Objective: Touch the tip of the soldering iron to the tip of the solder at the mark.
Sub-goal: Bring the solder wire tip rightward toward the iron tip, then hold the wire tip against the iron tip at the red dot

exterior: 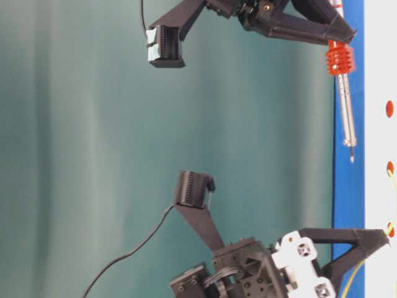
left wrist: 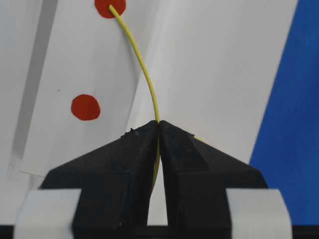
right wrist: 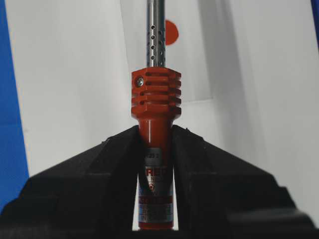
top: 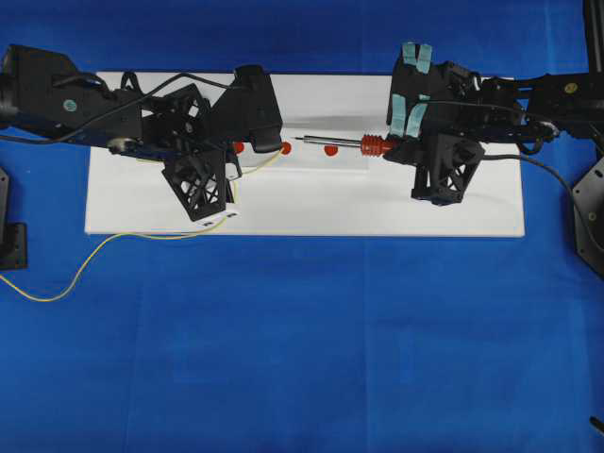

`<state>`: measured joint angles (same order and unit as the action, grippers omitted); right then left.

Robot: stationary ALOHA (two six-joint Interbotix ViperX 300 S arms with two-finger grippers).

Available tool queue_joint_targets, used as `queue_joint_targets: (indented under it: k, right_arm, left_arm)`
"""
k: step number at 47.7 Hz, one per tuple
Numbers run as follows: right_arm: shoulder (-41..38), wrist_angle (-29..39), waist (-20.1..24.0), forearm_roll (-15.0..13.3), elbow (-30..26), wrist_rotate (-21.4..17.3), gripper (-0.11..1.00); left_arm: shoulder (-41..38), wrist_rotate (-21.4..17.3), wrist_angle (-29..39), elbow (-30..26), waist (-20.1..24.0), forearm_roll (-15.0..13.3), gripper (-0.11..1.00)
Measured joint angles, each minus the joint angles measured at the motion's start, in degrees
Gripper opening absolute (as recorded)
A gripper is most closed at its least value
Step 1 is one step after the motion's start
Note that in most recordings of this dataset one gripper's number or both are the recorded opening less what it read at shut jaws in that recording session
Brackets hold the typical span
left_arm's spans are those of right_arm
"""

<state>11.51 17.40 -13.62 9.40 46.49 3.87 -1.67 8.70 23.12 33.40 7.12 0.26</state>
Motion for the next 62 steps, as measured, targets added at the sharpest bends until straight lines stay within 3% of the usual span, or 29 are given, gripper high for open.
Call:
queue_joint_targets:
  k: [38, 62]
  right_arm:
    - [-7.0, 1.6, -0.8, 0.0, -3.7, 0.0, 0.06]
    - [-7.3, 2.2, -0.1, 0.0, -3.8, -0.1, 0.06]
  left_arm:
    - [0.0, -0.3, 0.8, -0.3, -0.4, 0.0, 0.02]
    - [-1.0, -0.3, 4.6, -2.7, -0.4, 0.1, 0.02]
